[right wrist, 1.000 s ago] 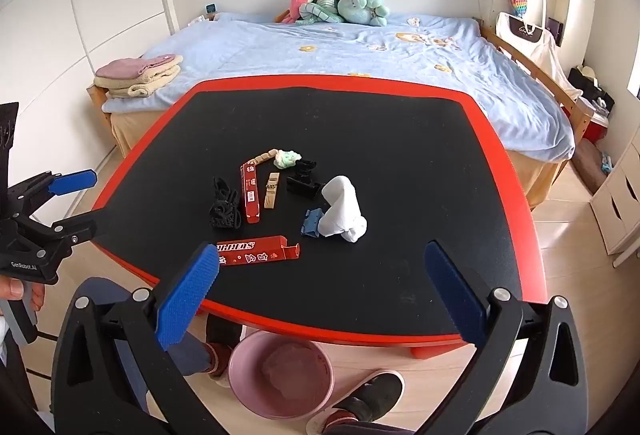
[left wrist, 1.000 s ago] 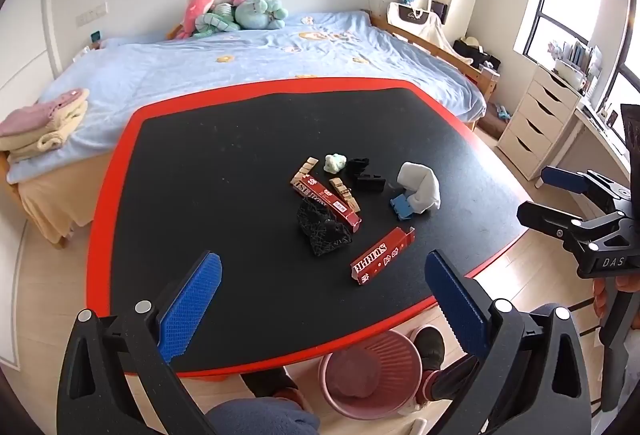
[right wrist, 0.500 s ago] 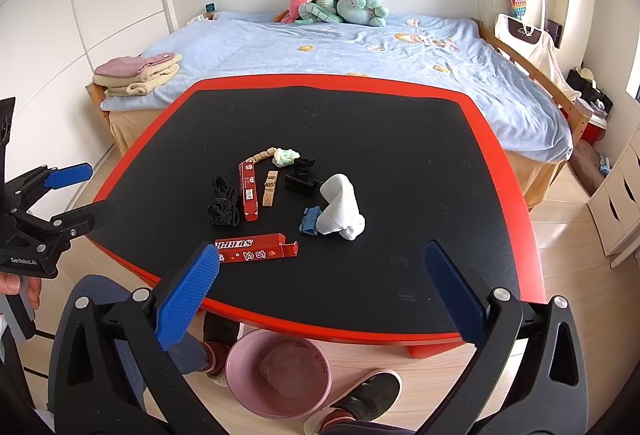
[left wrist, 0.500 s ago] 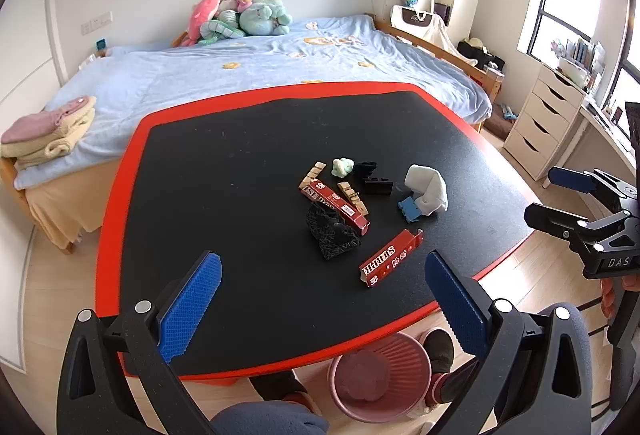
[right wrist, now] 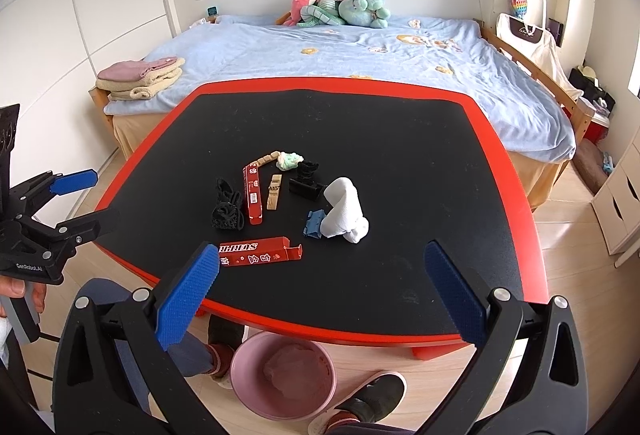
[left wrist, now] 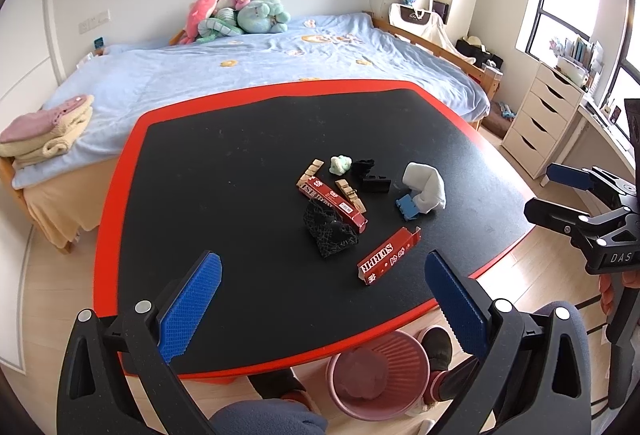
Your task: Collect trash
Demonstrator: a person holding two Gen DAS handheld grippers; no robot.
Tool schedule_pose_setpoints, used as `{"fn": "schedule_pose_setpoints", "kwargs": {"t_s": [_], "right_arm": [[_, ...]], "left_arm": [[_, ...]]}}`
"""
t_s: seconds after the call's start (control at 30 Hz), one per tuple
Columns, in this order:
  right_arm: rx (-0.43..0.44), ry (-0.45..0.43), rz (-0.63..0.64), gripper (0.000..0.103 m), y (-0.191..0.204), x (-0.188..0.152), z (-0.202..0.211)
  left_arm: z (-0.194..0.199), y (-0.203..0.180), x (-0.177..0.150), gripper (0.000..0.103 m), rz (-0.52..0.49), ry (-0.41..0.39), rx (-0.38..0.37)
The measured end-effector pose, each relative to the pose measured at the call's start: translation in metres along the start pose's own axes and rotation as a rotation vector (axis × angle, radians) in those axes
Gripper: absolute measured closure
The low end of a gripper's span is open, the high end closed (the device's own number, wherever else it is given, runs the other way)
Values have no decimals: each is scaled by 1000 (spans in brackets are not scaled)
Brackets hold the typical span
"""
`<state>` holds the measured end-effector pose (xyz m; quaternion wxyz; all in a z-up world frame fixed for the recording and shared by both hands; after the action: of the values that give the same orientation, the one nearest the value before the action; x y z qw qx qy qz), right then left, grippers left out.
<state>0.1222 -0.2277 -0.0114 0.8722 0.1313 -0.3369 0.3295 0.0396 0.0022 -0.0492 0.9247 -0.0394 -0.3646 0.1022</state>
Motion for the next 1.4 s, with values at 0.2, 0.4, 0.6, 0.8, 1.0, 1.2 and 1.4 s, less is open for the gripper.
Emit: {"fn": "schedule_pose_setpoints", "kwargs": {"t_s": [0.2, 0.4, 0.6, 0.8, 1.0, 1.2, 1.4], "right_arm": [[-3, 13, 7, 3, 1, -2, -3], [3, 16, -4, 3, -1, -2, -4], [5, 19, -3, 3, -1, -3, -6], [3, 23, -5, 3, -1, -4, -7], [10, 31, -9, 3, -5, -3, -13], [18, 44, -13, 3, -14, 6, -28], [20, 85, 15, 3, -20, 17, -55]], "left_arm": [[1, 0, 0, 5, 10, 0, -5], [-1, 0, 0, 5, 2, 5, -25], [-3, -2, 0, 5, 5, 8, -35], [-7, -1, -2, 5, 15, 15, -37], [-14, -2, -3, 5, 5, 32, -39], [-30, -1, 5, 5, 16, 50, -41], [-54, 0, 12, 5, 21, 84, -39]]}}
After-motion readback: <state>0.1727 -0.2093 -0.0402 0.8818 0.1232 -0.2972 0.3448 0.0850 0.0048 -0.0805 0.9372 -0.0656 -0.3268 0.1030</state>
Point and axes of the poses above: each gripper's, at about its wrist camera, not at the fingertips, and z roughly against the way its jaws point, y to its left, x to its top, the point moved 6 cm from there along -z, roughly the way its jaws point, and after that the axes turned 6 degrees about z, right-handed, at the moved point
